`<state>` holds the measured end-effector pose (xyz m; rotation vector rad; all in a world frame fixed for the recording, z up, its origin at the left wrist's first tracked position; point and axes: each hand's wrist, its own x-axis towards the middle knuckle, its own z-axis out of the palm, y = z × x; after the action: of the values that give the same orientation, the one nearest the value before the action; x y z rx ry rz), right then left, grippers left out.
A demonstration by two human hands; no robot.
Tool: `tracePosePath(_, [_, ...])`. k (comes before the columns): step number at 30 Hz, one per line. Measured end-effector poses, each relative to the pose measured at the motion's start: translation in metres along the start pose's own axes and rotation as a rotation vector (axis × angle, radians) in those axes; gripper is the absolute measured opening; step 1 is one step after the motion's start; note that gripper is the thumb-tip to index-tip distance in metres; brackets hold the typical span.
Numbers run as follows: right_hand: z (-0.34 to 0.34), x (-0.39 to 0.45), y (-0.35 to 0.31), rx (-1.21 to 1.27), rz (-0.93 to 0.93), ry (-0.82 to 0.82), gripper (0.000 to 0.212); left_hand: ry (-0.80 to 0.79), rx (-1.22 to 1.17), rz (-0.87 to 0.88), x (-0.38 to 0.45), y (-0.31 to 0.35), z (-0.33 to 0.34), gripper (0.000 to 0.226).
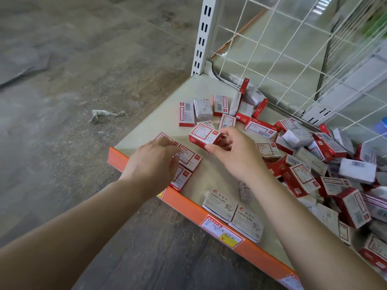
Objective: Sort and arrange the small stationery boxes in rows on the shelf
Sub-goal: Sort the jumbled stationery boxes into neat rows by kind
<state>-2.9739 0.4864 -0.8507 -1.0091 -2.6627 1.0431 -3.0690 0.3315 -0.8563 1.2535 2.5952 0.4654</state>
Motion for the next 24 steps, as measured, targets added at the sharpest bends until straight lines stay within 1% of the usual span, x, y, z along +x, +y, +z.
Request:
tracePosePath(6, [0.018, 0.013, -0.012, 0.01, -0.014, -0.061, 0.041, -0.013, -0.049, 0.01, 0.005, -0.007, -0.002, 0.032])
tracePosePath(11, [0.024, 0.021, -0.019, 0.04, -0.01, -0.096, 0.042, 0.004, -0.088, 0.042, 0.006, -0.012, 0.001, 0.031])
tracePosePath(13, [0.025, 0.024, -0.022, 0.056, -0.005, -0.108, 0.035, 0.013, -0.116, 0.054, 0.005, -0.014, 0.003, 0.03])
tracePosePath(15, [0.026, 0.026, -0.023, 0.118, 0.008, -0.131, 0.014, 0.037, -0.139, 0.074, 0.004, -0.017, 0.003, 0.031])
tracePosePath(17, [0.028, 0.028, -0.025, 0.172, 0.024, -0.131, 0.007, 0.045, -0.155, 0.087, 0.003, -0.018, 0.003, 0.032])
tracePosePath(20, [0.032, 0.032, -0.022, 0.114, -0.01, -0.115, 0.033, 0.019, -0.147, 0.078, 0.004, -0.018, 0.004, 0.029])
tracePosePath(24, [0.038, 0.035, -0.023, 0.085, -0.022, -0.121, 0.037, 0.058, -0.157, 0.093, 0.005, -0.018, 0.004, 0.03])
